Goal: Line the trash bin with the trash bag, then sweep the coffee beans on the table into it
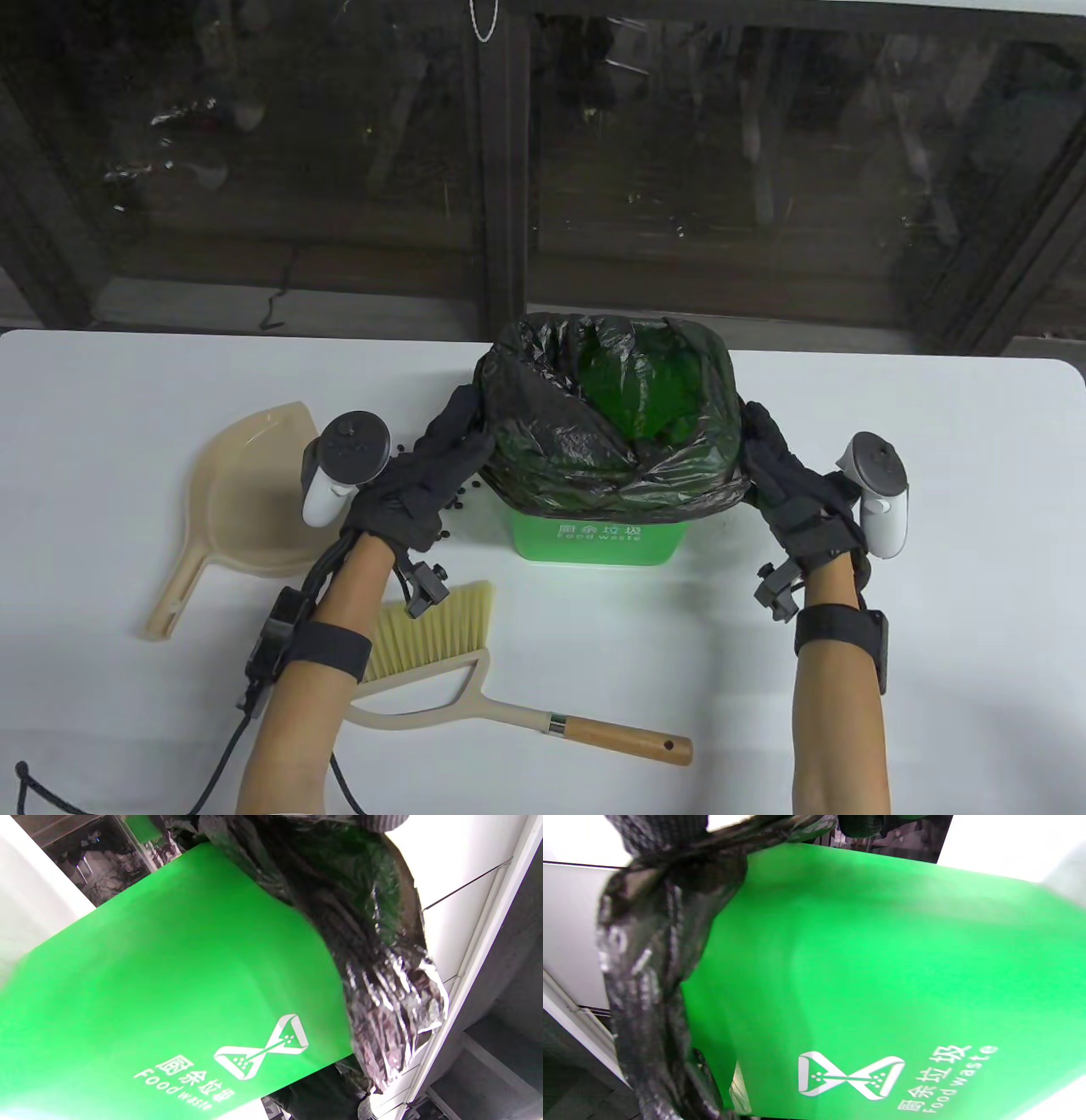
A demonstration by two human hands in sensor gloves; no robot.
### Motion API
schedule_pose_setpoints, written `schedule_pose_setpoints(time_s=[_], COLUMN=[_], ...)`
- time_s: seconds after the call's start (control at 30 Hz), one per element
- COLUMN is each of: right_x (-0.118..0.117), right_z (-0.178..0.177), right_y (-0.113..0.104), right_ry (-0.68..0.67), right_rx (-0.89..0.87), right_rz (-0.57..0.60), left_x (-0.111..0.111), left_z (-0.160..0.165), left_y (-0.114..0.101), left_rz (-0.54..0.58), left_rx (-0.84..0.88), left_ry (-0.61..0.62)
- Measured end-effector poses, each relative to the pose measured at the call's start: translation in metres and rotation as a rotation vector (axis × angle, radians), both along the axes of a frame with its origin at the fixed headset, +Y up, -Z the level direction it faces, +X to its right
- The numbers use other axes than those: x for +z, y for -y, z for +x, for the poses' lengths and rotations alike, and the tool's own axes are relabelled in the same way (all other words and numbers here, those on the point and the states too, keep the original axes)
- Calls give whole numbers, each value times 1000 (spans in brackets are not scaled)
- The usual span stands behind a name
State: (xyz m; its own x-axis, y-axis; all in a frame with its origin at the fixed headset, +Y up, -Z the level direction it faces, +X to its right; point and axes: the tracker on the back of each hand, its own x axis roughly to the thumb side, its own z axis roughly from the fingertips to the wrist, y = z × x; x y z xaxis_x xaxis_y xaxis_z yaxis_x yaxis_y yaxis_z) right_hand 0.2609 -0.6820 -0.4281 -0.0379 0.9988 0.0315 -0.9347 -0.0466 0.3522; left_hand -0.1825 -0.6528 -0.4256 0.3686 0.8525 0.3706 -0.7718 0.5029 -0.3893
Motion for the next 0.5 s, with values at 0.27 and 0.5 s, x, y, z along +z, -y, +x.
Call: schedule_pose_setpoints(time_s=[0.27,0.5], right_x=[17,52], right_z=[4,10], right_y=[14,23], right_ry=[20,196], right_rx=[250,305], right_rz=[-68,-16], left_x=[11,39], left_z=[-2,-18], left_y=[20,23], left_rz=[-18,42], left_rx=[-194,-255], left_ry=[-10,-47])
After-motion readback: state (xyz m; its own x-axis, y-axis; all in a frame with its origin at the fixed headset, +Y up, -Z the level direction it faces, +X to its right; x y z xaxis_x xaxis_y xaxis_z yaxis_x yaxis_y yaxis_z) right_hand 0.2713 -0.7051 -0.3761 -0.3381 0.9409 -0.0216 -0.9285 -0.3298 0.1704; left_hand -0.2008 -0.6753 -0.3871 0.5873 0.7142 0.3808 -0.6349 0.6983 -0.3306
